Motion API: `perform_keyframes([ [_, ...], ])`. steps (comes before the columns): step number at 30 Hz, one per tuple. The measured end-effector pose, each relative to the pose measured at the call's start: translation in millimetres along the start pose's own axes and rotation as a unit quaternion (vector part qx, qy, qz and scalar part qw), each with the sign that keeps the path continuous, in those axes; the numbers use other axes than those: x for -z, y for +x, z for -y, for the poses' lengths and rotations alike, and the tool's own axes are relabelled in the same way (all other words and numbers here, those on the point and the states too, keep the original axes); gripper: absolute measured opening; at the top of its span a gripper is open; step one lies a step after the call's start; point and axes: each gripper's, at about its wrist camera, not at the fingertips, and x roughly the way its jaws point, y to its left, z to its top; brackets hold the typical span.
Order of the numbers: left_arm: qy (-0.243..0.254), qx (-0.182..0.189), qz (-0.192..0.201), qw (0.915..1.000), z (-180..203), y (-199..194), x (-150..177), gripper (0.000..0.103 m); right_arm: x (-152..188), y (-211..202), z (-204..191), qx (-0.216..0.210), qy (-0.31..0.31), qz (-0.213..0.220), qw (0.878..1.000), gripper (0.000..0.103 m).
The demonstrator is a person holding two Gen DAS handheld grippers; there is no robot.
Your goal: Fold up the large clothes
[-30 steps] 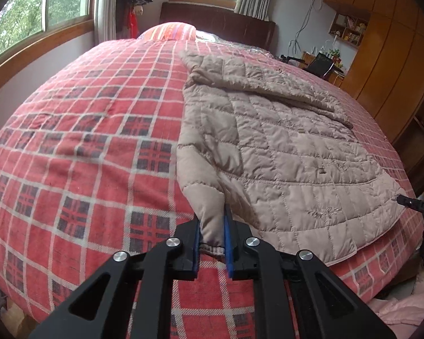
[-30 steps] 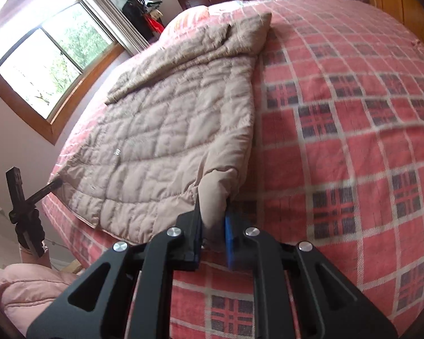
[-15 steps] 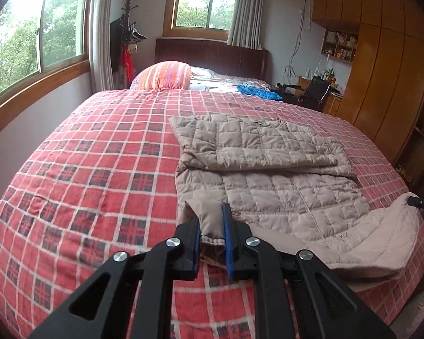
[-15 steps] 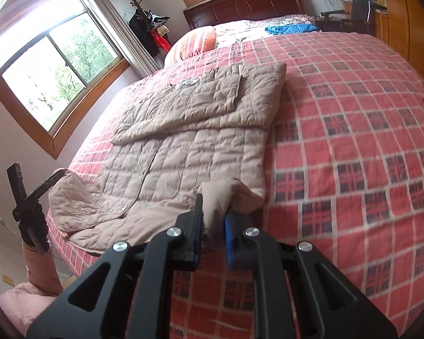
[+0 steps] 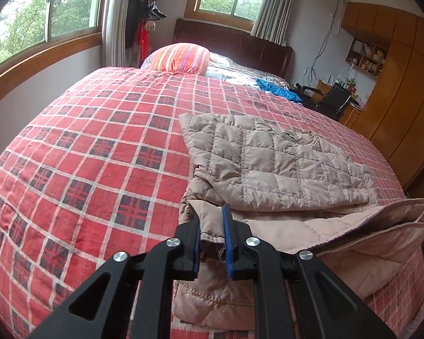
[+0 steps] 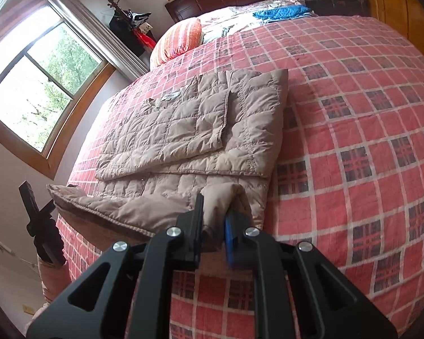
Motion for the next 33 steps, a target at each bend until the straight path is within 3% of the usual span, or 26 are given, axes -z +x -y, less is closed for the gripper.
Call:
perform_keyframes([
  [9,-0.039,-0.005,-0.066,0.9971,-19.2,72.3,-8.4,0.014,-30.6,69.1,41.1,-0.007,0.064,-0.052,0.997,0.012],
  [17,-0.035,-0.003,-0.079,0.9963,-21.6,83.9,-7.8,0.020,-28.6,79.0,53.6,-0.035,0.075,-0.058,0.995,0.017],
  [18,-0.037,0.000,-0.080,0.9961,-22.7,80.6,-8.2,0.022,-28.6,74.9,52.5,-0.037,0.073,-0.056,0.995,0.022],
  [20,-0.043,0.010,-0.078,0.9960,-24.5,71.2,-9.6,0.037,-27.1,64.1,51.2,-0.048,0.073,-0.050,0.995,0.033],
  [21,-0.046,0.017,-0.073,0.9962,-25.0,64.6,-10.2,0.041,-26.9,57.9,50.0,-0.054,0.071,-0.044,0.995,0.044],
  [22,-0.047,0.020,-0.066,0.9966,-25.9,57.1,-10.0,0.050,-26.2,50.1,48.4,-0.052,0.067,-0.034,0.996,0.067],
  [23,-0.046,0.016,-0.057,0.9972,-25.6,50.0,-10.7,0.057,-24.6,39.9,45.5,-0.036,0.057,-0.017,0.998,0.076],
  [29,-0.038,0.000,-0.019,0.9991,-35.9,16.7,-2.6,0.070,-11.8,16.2,33.6,-0.014,0.014,-0.001,1.000,0.076],
  [33,-0.021,-0.027,-0.032,0.9989,-37.3,27.3,6.6,0.070,-10.2,34.9,35.8,0.005,0.017,-0.019,1.000,0.074],
])
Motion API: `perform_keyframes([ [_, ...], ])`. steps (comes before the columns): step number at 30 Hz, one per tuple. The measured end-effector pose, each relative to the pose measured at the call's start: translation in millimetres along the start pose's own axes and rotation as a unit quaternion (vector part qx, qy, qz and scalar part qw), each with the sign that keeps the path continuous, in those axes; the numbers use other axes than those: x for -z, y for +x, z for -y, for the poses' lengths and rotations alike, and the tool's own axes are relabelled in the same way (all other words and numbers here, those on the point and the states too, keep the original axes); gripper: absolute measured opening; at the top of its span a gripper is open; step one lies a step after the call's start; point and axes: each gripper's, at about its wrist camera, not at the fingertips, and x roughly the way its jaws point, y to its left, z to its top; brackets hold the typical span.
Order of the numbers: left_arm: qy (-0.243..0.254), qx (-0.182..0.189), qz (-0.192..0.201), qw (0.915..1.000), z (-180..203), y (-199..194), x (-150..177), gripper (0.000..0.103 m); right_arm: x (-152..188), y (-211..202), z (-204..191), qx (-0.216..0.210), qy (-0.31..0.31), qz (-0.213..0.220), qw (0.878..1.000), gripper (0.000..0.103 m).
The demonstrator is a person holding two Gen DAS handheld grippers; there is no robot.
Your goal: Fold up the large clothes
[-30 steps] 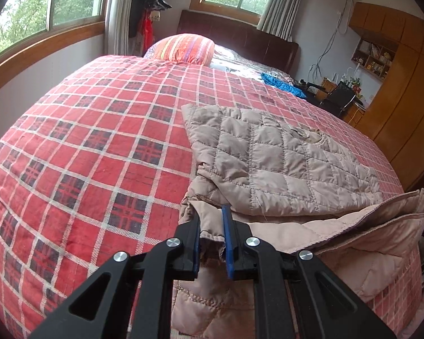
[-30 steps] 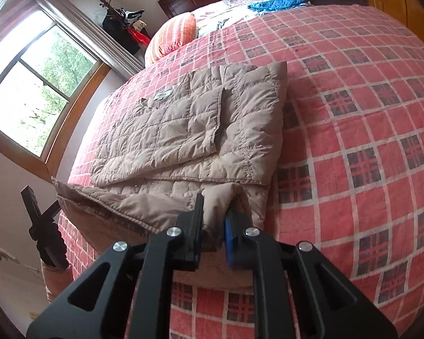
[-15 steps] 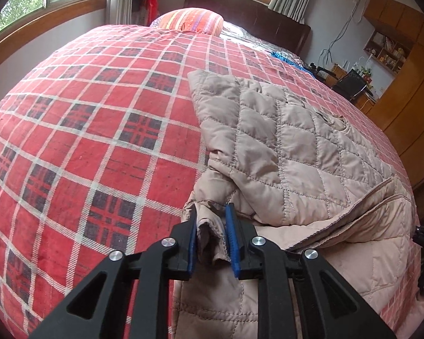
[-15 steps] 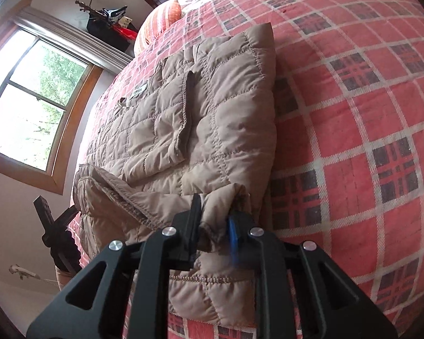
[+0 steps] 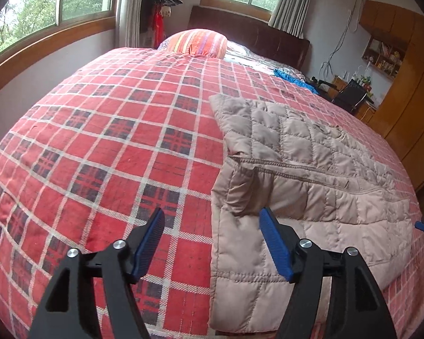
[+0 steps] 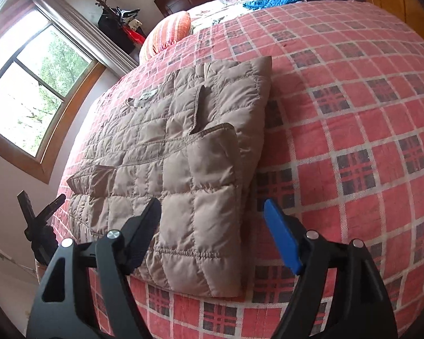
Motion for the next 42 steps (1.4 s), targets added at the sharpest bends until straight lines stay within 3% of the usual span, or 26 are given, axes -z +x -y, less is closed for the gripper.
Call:
perform_keyframes([
  [6,0.011,-0.008,-0.014,0.9998,7.2,19.9,5.8,0.070,-3.0,31.9,-5.1,0.003,-0.005,-0.026,1.000,0.056],
  [9,0.023,-0.009,-0.022,0.9995,16.4,26.8,7.0,0.066,-0.1,39.8,-14.4,0.034,-0.018,-0.029,0.999,0.029],
  [10,0.028,-0.009,-0.023,0.9993,19.8,27.3,8.2,0.052,2.0,39.2,-17.3,0.038,-0.025,-0.027,0.999,0.018],
  [11,0.032,-0.005,-0.024,0.9992,22.8,27.0,9.6,0.036,4.8,36.2,-20.7,0.037,-0.032,-0.023,0.999,0.014],
  [13,0.036,-0.004,-0.016,0.9992,27.6,21.9,13.5,0.025,10.4,26.7,-25.7,0.034,-0.041,-0.012,0.998,0.008],
  [17,0.046,-0.003,0.016,0.9988,33.0,-1.7,20.1,0.009,22.3,-0.3,-30.6,0.018,-0.051,0.013,0.998,0.007],
  [23,0.053,0.018,0.078,0.9954,39.8,-52.9,29.3,0.006,30.7,-31.2,-45.3,0.005,-0.066,0.040,0.997,0.007],
  [28,0.060,0.031,0.146,0.9870,50.9,-90.0,14.3,0.006,17.7,-58.1,-63.7,0.005,-0.082,0.074,0.994,0.006],
  [35,0.051,0.032,0.219,0.9739,66.9,-103.6,-45.8,0.006,-40.2,-83.0,-80.4,0.018,-0.079,0.118,0.990,0.006],
  [42,0.028,0.011,0.229,0.9730,76.8,-57.2,-111.1,0.006,-113.9,-56.0,-71.6,0.032,-0.041,0.126,0.991,0.006],
])
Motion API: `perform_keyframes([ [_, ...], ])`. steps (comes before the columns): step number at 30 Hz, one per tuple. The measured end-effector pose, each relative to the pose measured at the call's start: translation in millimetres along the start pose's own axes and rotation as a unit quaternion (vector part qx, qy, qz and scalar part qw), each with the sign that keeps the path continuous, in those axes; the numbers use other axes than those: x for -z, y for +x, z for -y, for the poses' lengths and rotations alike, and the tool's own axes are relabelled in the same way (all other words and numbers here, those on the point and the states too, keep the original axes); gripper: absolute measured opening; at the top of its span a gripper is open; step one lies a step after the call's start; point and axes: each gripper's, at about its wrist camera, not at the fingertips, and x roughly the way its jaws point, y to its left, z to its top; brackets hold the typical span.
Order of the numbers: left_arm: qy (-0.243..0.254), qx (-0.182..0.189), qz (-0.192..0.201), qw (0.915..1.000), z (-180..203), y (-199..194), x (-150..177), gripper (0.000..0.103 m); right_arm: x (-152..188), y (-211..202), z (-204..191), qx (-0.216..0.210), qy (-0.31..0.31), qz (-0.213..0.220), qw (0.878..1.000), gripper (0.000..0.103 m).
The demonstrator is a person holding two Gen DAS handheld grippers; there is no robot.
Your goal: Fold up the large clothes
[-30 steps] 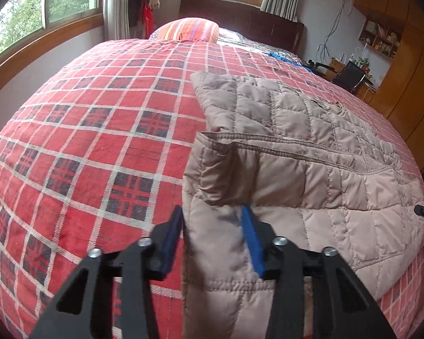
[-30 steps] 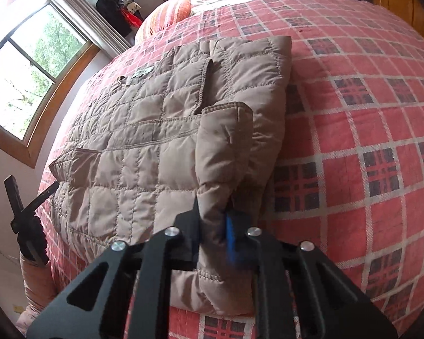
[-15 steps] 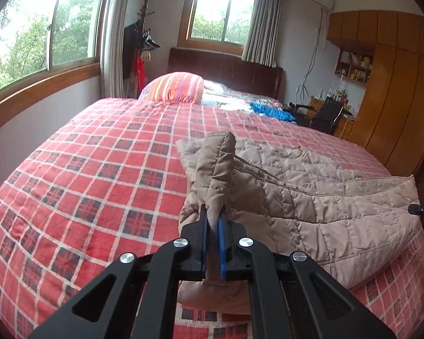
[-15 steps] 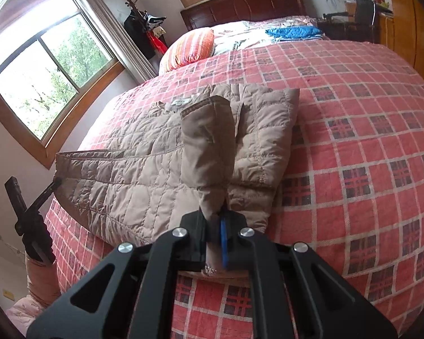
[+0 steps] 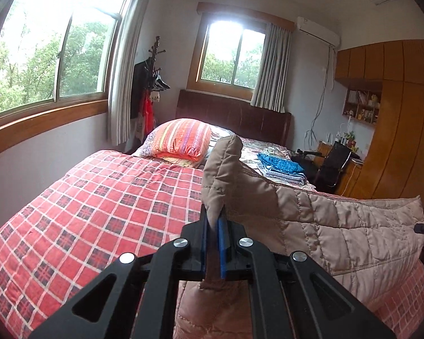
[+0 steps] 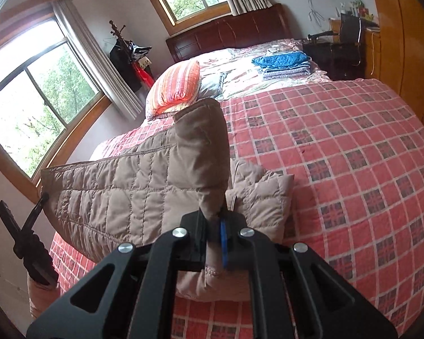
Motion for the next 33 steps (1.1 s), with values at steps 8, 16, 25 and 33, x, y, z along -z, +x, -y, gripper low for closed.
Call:
perform_keyframes([
  [8,0.017,-0.037,-0.077,0.9962,4.9,110.2,18.4,0.007,-22.7,93.9,32.7,0.017,0.043,-0.044,0.998,0.006],
  [16,0.027,-0.074,-0.184,0.9797,-6.8,188.7,65.4,0.011,-7.6,171.6,68.7,0.045,0.089,-0.108,0.989,0.007],
  [25,0.023,-0.088,-0.212,0.9731,-10.4,204.2,77.1,0.021,6.0,186.7,91.8,0.018,0.122,-0.117,0.985,0.019],
  [33,-0.033,-0.044,-0.210,0.9762,-39.9,149.7,45.0,0.035,9.7,111.7,83.5,-0.026,0.107,-0.071,0.991,0.045],
])
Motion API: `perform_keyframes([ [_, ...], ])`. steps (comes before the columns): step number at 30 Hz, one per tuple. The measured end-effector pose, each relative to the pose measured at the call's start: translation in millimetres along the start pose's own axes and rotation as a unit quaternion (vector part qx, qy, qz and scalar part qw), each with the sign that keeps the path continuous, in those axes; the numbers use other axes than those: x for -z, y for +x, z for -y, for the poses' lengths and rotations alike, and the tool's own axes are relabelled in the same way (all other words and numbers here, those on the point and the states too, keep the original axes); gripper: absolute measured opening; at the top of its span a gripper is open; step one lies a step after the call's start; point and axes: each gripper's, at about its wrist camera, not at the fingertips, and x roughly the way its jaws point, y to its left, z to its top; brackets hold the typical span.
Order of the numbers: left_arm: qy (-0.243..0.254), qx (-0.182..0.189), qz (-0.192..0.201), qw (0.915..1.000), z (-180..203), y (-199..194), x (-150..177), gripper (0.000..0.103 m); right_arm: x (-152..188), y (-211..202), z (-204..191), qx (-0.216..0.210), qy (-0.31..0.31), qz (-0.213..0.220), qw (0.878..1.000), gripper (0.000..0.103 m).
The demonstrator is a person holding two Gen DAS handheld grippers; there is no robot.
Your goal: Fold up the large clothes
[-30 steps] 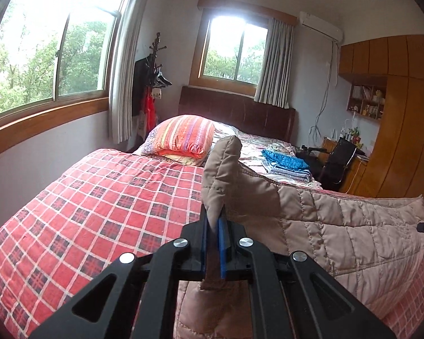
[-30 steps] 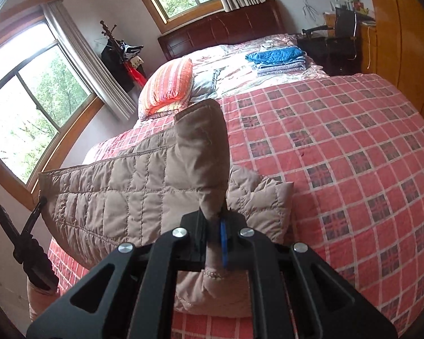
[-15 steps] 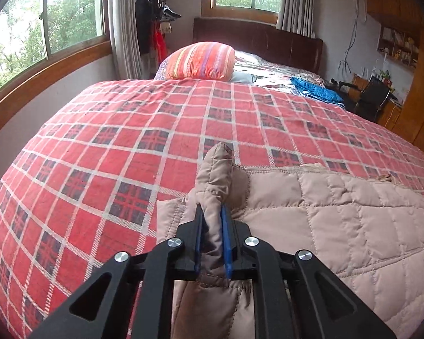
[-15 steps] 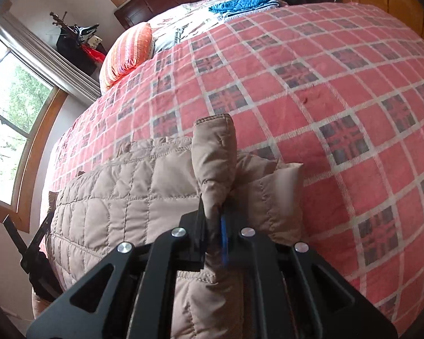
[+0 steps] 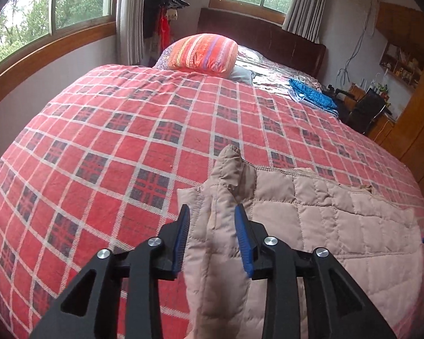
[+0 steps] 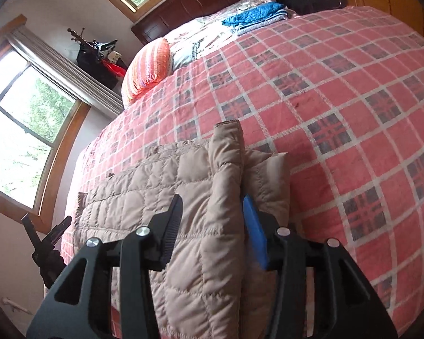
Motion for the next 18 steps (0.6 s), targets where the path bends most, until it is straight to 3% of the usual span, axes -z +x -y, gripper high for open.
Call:
perform_keyframes([
  [9,0.017,0.010,0.003,0.9998,-22.2,-61.4,64.2,0.047,64.5,-35.6,-8.3,-0.009,-0.050,-0.012,0.999,0.046],
  [18,0.018,0.019,-0.035,0.9991,-15.2,-51.6,110.7,0.050,108.1,-14.1,-11.6,0.050,-0.086,-0.041,0.994,0.045],
])
